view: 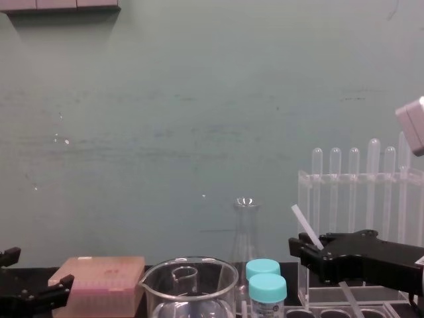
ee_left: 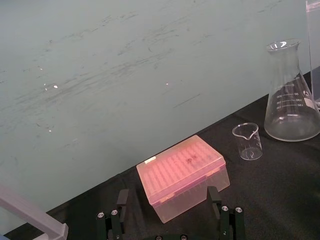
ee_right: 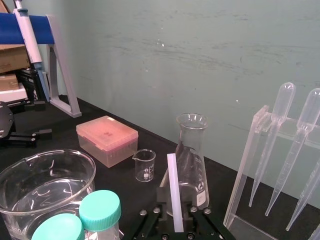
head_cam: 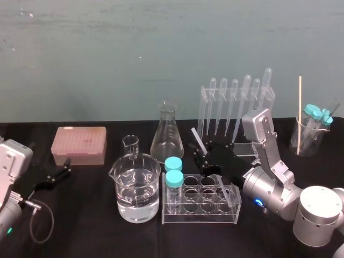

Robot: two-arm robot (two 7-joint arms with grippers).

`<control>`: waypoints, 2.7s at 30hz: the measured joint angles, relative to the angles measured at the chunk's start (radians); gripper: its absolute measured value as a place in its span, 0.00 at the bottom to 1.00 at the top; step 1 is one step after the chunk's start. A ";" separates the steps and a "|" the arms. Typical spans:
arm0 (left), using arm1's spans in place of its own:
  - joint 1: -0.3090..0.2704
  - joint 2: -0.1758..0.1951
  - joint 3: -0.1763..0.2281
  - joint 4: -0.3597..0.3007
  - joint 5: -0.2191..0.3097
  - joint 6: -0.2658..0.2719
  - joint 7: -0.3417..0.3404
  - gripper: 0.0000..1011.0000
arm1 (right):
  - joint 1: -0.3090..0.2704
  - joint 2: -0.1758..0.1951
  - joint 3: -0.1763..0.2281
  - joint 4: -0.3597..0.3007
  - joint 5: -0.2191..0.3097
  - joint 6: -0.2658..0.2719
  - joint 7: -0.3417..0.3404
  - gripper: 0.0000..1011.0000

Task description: Pick up the stirring rod with one hand, then place it down.

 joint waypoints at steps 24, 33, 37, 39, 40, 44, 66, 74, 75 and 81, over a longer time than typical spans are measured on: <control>0.000 0.000 0.000 0.000 0.000 0.000 0.000 0.99 | -0.016 -0.030 0.086 -0.036 -0.036 -0.207 0.000 0.06; 0.000 0.000 0.000 0.000 0.000 0.000 0.000 0.99 | -0.007 -0.062 0.147 -0.023 -0.039 -0.433 0.037 0.06; 0.000 0.000 0.000 0.000 0.000 0.000 0.000 0.99 | -0.016 -0.069 0.158 -0.004 -0.027 -0.459 0.062 0.06; 0.000 0.000 0.000 0.000 0.000 0.000 0.000 0.99 | -0.022 -0.070 0.160 0.004 -0.026 -0.461 0.068 0.06; 0.000 0.000 0.000 0.000 0.000 0.000 0.000 0.99 | -0.028 -0.070 0.162 0.010 -0.029 -0.460 0.070 0.06; 0.000 0.000 0.000 0.000 0.000 0.000 0.000 0.99 | -0.043 -0.070 0.171 0.019 -0.041 -0.458 0.072 0.06; 0.000 0.000 0.000 0.000 0.000 0.000 0.000 0.99 | -0.049 -0.071 0.181 0.020 -0.053 -0.460 0.067 0.06; 0.000 0.000 0.000 0.000 0.000 0.000 0.000 0.99 | -0.049 -0.071 0.180 0.021 -0.053 -0.460 0.068 0.06; 0.000 0.000 0.000 0.000 0.000 0.000 0.000 0.99 | -0.049 -0.071 0.180 0.021 -0.052 -0.460 0.068 0.06; 0.000 0.000 0.000 0.000 0.000 0.000 0.000 0.99 | -0.049 -0.071 0.179 0.021 -0.052 -0.460 0.068 0.06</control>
